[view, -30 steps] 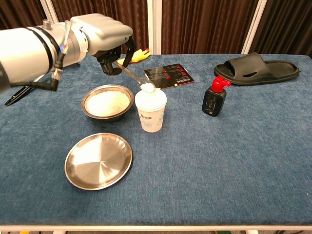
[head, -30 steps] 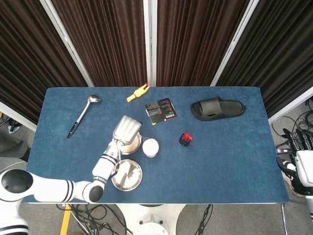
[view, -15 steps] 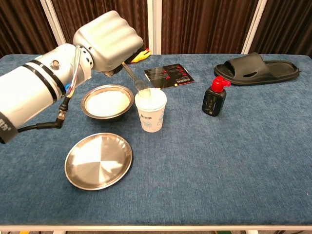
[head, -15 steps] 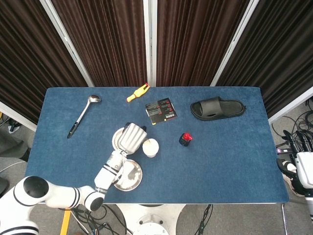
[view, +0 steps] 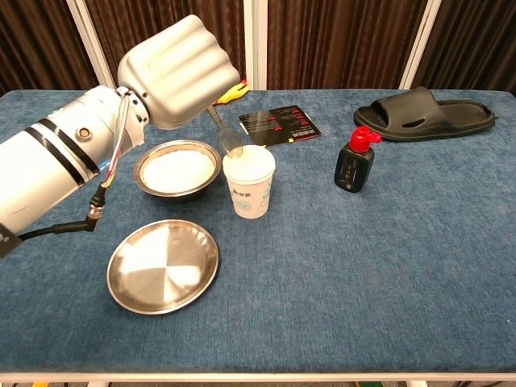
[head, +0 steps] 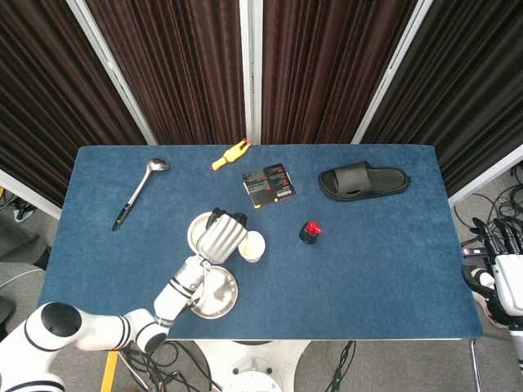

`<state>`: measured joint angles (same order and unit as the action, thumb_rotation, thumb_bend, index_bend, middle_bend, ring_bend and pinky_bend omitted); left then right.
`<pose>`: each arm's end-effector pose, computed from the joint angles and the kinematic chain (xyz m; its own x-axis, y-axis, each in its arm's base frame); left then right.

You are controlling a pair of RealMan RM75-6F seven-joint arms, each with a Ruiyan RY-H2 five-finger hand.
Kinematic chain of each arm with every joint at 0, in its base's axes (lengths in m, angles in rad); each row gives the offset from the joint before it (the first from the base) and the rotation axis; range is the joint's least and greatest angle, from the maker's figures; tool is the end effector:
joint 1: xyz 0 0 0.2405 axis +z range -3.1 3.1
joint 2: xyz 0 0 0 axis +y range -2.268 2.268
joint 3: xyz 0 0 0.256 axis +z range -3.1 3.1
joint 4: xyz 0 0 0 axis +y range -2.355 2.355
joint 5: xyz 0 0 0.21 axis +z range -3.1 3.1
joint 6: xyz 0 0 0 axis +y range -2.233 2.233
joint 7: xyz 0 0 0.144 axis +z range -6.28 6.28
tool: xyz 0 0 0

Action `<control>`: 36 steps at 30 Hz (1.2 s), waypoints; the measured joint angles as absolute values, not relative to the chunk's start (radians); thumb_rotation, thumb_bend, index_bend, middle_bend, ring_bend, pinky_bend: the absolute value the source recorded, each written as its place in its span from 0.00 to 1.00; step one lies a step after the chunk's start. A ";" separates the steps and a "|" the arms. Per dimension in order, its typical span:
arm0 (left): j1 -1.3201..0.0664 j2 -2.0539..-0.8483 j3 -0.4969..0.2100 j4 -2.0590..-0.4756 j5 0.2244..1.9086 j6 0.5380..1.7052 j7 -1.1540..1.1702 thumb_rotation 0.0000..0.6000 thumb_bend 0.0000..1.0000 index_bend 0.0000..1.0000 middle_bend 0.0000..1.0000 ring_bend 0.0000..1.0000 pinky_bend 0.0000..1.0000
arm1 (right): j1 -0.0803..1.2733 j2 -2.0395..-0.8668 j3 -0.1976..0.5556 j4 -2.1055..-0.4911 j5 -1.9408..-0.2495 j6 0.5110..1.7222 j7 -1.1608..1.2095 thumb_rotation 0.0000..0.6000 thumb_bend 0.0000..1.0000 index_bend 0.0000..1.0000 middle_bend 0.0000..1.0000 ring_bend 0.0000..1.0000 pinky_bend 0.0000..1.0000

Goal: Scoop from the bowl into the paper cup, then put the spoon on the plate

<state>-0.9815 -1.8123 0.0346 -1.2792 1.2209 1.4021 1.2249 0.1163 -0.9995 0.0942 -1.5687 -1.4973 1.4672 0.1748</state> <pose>-0.0663 0.3259 -0.0565 0.8052 -0.5239 0.2779 0.1255 -0.3075 -0.9433 -0.3171 -0.2015 0.2078 0.3785 0.0480 0.9243 -0.9243 -0.0337 0.3802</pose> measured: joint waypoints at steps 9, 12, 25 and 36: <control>-0.947 -1.807 -0.010 -1.321 1.260 1.399 1.231 1.00 0.56 0.62 0.96 0.94 1.00 | 0.114 -0.996 0.094 -1.579 -1.502 1.473 0.168 1.00 0.27 0.07 0.23 0.00 0.07; -0.939 -1.808 -0.023 -1.331 1.266 1.386 1.240 1.00 0.56 0.62 0.96 0.94 1.00 | 0.113 -0.995 0.094 -1.582 -1.504 1.475 0.167 1.00 0.27 0.07 0.23 0.00 0.07; -0.888 -1.777 -0.105 -1.405 1.228 1.354 1.154 1.00 0.56 0.62 0.96 0.94 1.00 | 0.106 -0.991 0.092 -1.586 -1.506 1.484 0.167 1.00 0.27 0.07 0.23 0.00 0.07; -0.793 -1.518 -0.185 -1.651 1.084 1.148 0.699 1.00 0.57 0.63 0.96 0.94 1.00 | 0.112 -0.993 0.095 -1.596 -1.512 1.481 0.157 1.00 0.27 0.07 0.23 0.00 0.07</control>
